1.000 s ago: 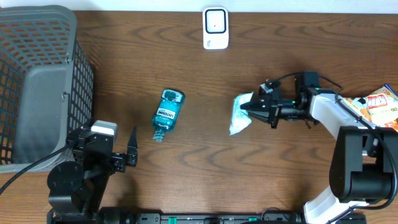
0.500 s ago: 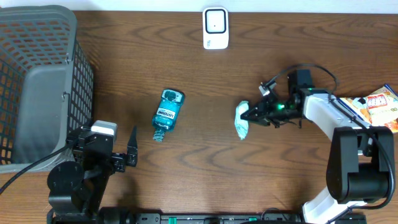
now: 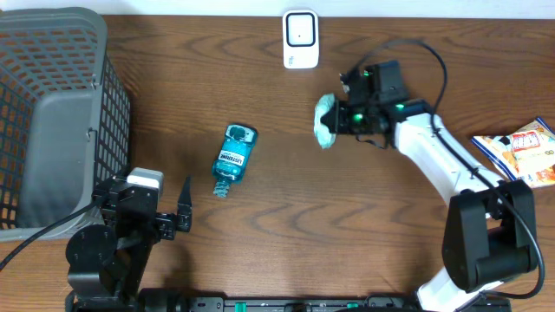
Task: Scan the item barcode
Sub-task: 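Raise the green wipes pack and carry it toward the white scanner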
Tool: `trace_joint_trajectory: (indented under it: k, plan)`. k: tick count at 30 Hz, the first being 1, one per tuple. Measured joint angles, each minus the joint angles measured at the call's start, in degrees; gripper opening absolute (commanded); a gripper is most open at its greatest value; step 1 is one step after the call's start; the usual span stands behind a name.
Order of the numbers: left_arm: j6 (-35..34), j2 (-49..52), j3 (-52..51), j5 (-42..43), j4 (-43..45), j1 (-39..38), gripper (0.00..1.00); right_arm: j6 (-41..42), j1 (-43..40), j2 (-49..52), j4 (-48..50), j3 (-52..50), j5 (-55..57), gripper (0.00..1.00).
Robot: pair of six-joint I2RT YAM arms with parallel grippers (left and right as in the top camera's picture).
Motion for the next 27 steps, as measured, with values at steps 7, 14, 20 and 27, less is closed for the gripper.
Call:
trace_joint_trajectory:
  k: [7, 14, 20, 27]
  plan:
    - [0.0, 0.0, 0.0, 0.0, 0.0, 0.0, 0.98, 0.9, 5.75, -0.02, 10.43, 1.07, 20.83, 0.01]
    - [0.0, 0.0, 0.0, 0.0, 0.0, 0.0, 0.98, 1.68, 6.38, 0.57, 25.38, 1.97, 29.2, 0.01]
    - [0.0, 0.0, 0.0, 0.0, 0.0, 0.0, 0.98, 2.19, 6.43, 6.54, 28.3, 9.22, 31.06, 0.01]
    - [0.0, 0.0, 0.0, 0.0, -0.02, 0.0, 0.98, 2.36, 6.71, 19.41, 24.52, 25.22, 31.34, 0.01]
